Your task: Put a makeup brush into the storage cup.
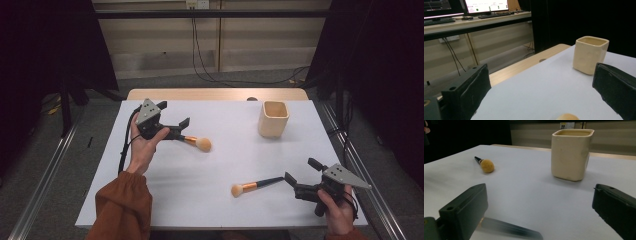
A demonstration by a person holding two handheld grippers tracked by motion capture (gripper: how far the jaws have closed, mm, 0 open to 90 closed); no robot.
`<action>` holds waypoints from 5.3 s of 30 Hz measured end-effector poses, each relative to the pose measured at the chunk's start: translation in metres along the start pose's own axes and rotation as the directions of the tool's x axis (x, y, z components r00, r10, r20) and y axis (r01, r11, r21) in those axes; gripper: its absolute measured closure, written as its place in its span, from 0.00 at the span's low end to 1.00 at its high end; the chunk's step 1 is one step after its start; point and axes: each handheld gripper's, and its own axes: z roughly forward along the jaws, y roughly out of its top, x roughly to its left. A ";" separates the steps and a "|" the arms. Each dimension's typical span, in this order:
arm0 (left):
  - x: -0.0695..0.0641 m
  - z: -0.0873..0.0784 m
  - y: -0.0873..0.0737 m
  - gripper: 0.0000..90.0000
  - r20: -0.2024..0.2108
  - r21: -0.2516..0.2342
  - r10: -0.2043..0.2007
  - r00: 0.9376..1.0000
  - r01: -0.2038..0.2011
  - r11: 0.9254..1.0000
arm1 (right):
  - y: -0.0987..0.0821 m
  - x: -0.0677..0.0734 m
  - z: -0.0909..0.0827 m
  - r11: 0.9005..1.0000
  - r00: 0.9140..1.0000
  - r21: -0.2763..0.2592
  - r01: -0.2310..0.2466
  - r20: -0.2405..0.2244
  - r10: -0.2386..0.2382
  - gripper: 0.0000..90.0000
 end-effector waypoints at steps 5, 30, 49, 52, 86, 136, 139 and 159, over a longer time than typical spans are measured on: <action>0.003 0.009 0.008 0.01 0.008 0.009 0.003 1.000 -0.003 1.000 | 0.000 0.000 0.000 1.000 1.000 0.000 -0.001 0.000 0.001 0.00; 0.021 0.044 0.008 0.03 0.132 0.273 0.031 0.991 -0.066 0.960 | 0.000 0.001 0.001 1.000 1.000 0.007 0.012 -0.009 -0.012 0.00; 0.023 0.054 0.007 0.05 0.220 0.503 0.116 0.969 -0.215 0.837 | 0.000 0.002 0.002 1.000 1.000 0.012 0.018 -0.014 -0.018 0.00; 0.023 0.056 0.006 0.06 0.233 0.527 0.125 0.964 -0.234 0.817 | 0.000 0.002 0.002 1.000 1.000 0.015 0.026 -0.016 -0.026 0.00; 0.024 0.094 -0.024 0.05 0.511 0.687 0.133 0.849 -0.497 0.530 | -0.002 0.002 0.003 0.999 1.000 0.035 0.016 -0.021 -0.016 0.00; 0.027 0.125 -0.041 0.76 0.545 0.771 0.021 0.838 -0.511 0.381 | -0.004 0.004 0.006 0.997 0.999 0.068 0.032 -0.040 -0.029 0.00; 0.025 0.126 -0.041 0.78 0.532 0.781 0.018 0.846 -0.499 0.376 | -0.004 0.004 0.006 0.997 0.999 0.072 0.031 -0.041 -0.028 0.00; 0.029 0.117 -0.039 0.83 0.384 0.844 -0.050 0.922 -0.329 0.424 | -0.004 0.004 0.007 0.996 0.998 0.086 0.038 -0.048 -0.034 0.00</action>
